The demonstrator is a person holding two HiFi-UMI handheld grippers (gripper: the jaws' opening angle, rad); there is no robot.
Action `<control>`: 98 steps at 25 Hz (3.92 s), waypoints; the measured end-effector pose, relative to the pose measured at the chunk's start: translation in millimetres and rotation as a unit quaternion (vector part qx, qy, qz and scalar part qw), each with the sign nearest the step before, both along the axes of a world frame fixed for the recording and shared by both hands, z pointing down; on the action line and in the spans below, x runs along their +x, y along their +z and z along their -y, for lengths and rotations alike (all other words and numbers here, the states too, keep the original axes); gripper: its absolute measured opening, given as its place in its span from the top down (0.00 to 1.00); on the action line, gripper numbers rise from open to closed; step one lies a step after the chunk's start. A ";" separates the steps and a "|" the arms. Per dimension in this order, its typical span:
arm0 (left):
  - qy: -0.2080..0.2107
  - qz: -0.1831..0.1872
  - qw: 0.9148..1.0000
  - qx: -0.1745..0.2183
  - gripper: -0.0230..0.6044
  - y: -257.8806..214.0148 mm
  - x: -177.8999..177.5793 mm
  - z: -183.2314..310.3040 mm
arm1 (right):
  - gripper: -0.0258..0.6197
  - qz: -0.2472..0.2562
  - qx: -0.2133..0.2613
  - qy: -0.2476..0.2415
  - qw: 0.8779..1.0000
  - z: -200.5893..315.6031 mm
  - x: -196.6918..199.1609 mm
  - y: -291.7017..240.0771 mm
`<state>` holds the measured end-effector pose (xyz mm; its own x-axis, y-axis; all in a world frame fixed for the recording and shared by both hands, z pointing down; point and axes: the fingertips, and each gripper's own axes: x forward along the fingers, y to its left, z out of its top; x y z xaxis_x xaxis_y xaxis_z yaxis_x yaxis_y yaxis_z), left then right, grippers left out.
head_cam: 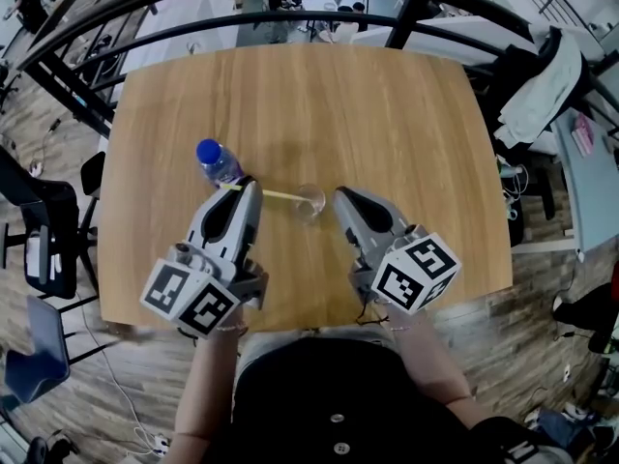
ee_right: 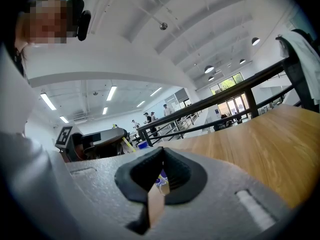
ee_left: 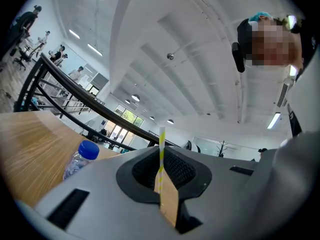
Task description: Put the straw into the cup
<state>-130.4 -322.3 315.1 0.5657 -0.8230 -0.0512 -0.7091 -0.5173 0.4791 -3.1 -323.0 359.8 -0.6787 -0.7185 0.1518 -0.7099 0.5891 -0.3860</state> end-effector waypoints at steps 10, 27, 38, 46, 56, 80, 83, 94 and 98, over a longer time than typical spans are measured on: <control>-0.001 0.016 0.999 -0.032 0.90 29.5 8.4 11.5 | 0.96 0.001 -0.017 0.006 1.000 5.6 5.1 14.2; 0.036 0.029 0.995 -0.085 0.90 81.6 33.9 25.3 | 0.96 -0.007 -0.058 0.018 0.998 11.9 12.9 49.3; 0.055 0.058 0.991 -0.104 0.90 105.3 48.3 24.8 | 0.96 -0.005 -0.077 0.014 0.997 5.1 10.9 63.0; 0.062 0.067 0.989 -0.115 0.90 115.9 53.7 18.7 | 0.96 -0.004 -0.083 0.017 0.996 -4.3 13.2 68.1; 0.048 0.065 0.990 -0.118 0.80 113.2 46.7 0.9 | 0.96 -0.009 -0.075 0.022 0.997 -11.2 18.8 59.7; 0.017 0.030 0.994 -0.107 0.92 75.1 25.1 -56.5 | 0.96 0.005 -0.011 -0.060 0.998 -41.4 -15.8 4.6; 0.013 0.027 0.993 -0.113 0.93 76.3 22.8 -61.7 | 0.96 -0.001 -0.010 -0.067 0.998 -45.5 -18.6 4.0; 0.010 0.033 0.991 -0.127 0.94 82.3 21.6 -70.2 | 0.96 -0.008 0.001 -0.089 0.996 -54.1 -31.1 1.1; 0.002 0.038 0.992 -0.119 0.94 78.3 19.5 -68.5 | 0.96 -0.015 -0.004 -0.093 0.996 -54.8 -30.7 3.9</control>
<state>-111.0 -253.8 393.4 0.5642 -0.8043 0.1864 -0.7457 -0.3995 0.5332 -33.9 -268.2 363.8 -0.7949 -0.5798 0.1786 -0.6002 0.7084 -0.3715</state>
